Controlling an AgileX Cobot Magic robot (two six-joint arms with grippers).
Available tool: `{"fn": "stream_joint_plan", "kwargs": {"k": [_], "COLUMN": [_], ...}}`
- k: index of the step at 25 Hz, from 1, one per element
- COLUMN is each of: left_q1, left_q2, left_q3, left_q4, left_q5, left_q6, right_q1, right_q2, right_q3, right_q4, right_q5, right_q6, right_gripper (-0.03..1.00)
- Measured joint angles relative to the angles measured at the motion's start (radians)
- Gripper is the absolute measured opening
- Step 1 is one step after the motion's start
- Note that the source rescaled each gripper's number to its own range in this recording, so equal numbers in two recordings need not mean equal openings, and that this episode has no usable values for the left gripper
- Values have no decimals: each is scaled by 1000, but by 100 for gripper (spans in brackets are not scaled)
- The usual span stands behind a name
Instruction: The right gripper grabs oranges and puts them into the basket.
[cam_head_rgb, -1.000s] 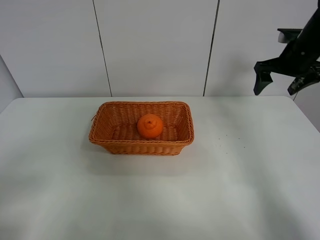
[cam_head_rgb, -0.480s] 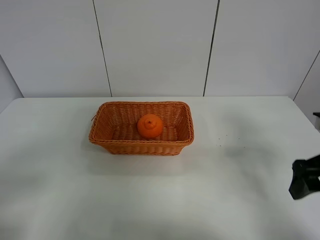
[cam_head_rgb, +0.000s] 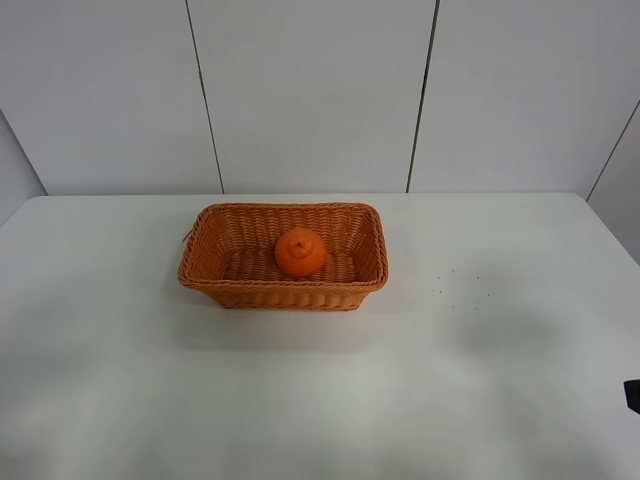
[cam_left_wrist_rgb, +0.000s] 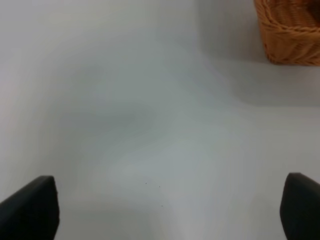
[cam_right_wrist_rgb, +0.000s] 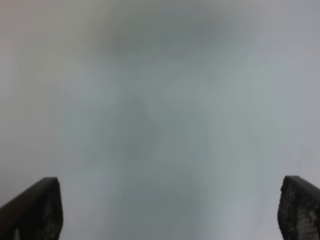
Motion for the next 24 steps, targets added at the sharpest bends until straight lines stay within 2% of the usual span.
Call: {"fn": "stream_joint_plan", "kwargs": {"k": [11,24], "left_q1": [0,0], "left_q2": [0,0], "left_q3": [0,0], "left_q4": [0,0], "left_q5": [0,0], "left_q6": [0,0], "right_q1": [0,0], "right_q2": [-412,-429], "right_q3": [3,4], "right_q4": [0,0], "right_q5": [-2,-4], "right_q6": [0,0], "right_gripper": [90,90]}}
